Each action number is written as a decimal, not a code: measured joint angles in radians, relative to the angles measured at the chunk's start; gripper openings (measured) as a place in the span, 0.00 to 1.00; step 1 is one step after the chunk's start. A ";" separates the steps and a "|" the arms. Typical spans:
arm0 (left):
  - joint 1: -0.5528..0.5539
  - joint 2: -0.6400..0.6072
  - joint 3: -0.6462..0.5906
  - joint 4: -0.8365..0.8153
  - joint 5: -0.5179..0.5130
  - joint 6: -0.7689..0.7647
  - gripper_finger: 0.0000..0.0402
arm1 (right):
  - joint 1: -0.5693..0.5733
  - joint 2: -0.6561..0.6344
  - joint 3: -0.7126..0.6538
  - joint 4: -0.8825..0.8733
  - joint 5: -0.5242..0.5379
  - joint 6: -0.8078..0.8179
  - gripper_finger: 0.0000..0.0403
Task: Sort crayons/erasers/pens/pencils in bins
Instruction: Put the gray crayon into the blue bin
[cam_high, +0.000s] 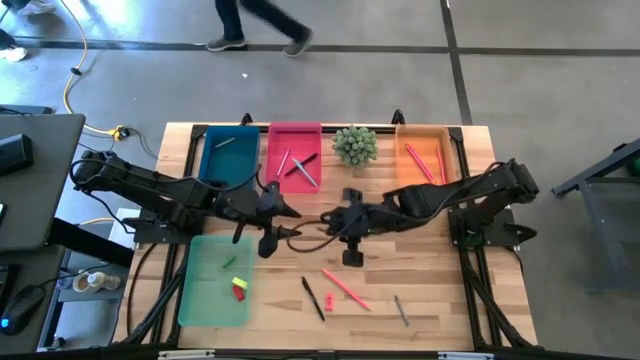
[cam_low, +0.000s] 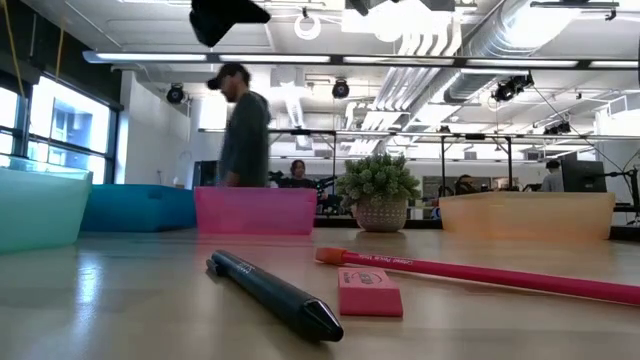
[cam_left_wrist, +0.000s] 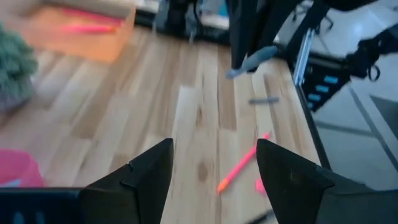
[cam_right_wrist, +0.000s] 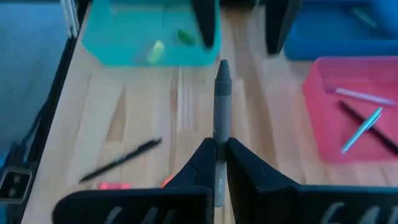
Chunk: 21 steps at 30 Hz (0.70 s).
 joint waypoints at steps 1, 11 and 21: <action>0.000 0.000 0.000 0.019 -0.007 0.010 0.54 | -0.007 0.000 0.013 0.004 0.000 -0.005 0.01; 0.000 0.000 0.000 0.209 -0.053 0.066 0.54 | -0.071 -0.001 0.137 0.004 -0.020 -0.007 0.01; 0.000 0.000 0.000 0.373 -0.139 0.120 0.54 | -0.103 -0.001 0.183 0.000 -0.028 -0.007 0.01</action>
